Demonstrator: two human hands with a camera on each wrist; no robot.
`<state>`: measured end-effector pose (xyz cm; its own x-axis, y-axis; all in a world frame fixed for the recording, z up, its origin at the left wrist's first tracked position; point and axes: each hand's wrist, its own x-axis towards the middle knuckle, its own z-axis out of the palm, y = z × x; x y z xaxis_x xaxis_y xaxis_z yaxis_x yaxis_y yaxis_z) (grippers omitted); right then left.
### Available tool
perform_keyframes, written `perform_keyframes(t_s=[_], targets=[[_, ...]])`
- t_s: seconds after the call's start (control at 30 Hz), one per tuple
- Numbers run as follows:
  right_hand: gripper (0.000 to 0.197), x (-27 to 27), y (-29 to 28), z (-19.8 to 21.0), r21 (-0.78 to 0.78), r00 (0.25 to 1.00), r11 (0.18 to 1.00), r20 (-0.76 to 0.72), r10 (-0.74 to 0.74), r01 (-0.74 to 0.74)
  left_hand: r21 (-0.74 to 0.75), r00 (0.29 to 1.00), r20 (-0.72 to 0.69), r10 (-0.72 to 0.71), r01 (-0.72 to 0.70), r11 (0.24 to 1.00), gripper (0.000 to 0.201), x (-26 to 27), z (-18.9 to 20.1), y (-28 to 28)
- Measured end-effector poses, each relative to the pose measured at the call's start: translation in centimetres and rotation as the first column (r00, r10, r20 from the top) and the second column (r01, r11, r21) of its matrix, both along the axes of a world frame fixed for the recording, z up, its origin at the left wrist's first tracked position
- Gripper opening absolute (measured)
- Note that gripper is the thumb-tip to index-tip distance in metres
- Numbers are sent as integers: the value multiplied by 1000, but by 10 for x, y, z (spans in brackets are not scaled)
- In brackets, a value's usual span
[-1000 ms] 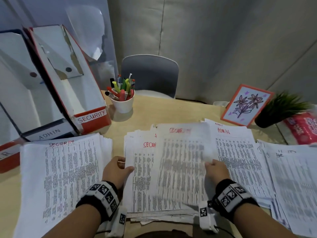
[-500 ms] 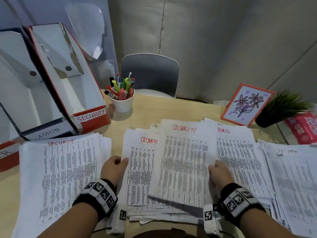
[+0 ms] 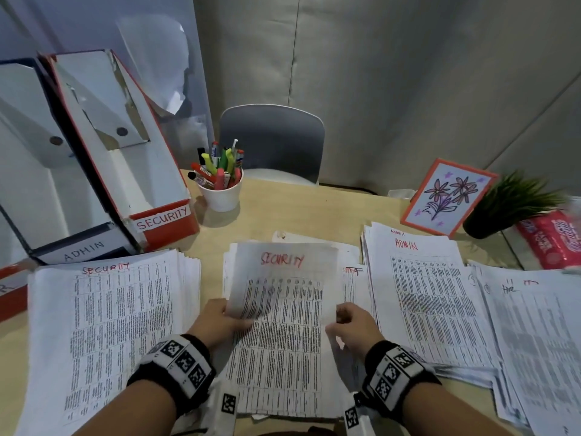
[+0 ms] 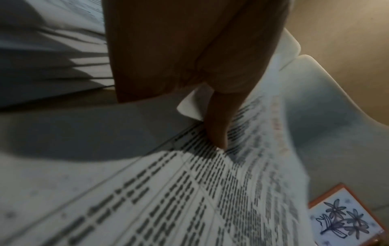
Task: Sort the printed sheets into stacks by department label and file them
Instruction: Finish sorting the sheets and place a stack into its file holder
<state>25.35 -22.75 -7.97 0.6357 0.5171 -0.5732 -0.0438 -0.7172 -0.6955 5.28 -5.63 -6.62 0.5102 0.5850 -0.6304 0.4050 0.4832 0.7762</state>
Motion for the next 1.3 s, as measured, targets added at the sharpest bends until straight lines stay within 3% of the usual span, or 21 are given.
perform_keyframes(t_s=[0.1,0.13,0.2,0.27,0.37,0.47,0.57,0.67,0.73,0.87,0.97,1.1,1.17,1.3], targets=[[46,3,-5,0,118,991,988,-99,-85,97,-23,999,-51,11,-12,1000,27,-6,-17,5],[46,5,-5,-2,168,978,975,-174,-115,144,-33,997,-72,15,-17,999,16,-8,-16,6],[24,10,-3,2,197,913,943,-362,-185,269,-30,997,-48,-53,52,998,21,-8,-18,6],[26,12,-3,8,192,908,961,-406,-105,197,-123,999,-8,-44,43,991,24,-9,-14,3],[34,10,-7,16,193,934,976,-357,-21,96,-124,998,39,-46,50,991,18,-8,-13,6],[28,10,-10,12,220,934,973,-358,13,71,-112,995,65,-71,78,991,55,-12,-10,9],[21,9,-11,18,212,951,976,-309,15,53,73,990,25,-142,140,988,68,-17,-6,1],[20,7,-12,15,248,985,966,-170,-35,78,175,988,56,-143,131,976,20,-13,0,-9],[13,2,-13,12,232,999,972,-49,-25,36,206,992,31,-124,115,972,30,-8,-3,-8],[12,-1,-8,4,185,998,981,11,-54,51,326,964,-214,-160,225,918,65,-11,-20,-3],[27,-1,-5,5,157,998,988,66,-14,4,339,947,-283,-150,245,909,57,-12,-25,0],[29,-4,0,14,162,997,987,71,-31,19,387,948,-285,-144,251,887,44,-13,-15,1],[34,-6,1,20,180,997,984,74,-20,7,450,960,-265,-92,207,869,46,-16,-5,0],[42,-7,11,23,192,992,978,107,61,-81,520,981,-195,6,99,849,18,-30,13,-3]])
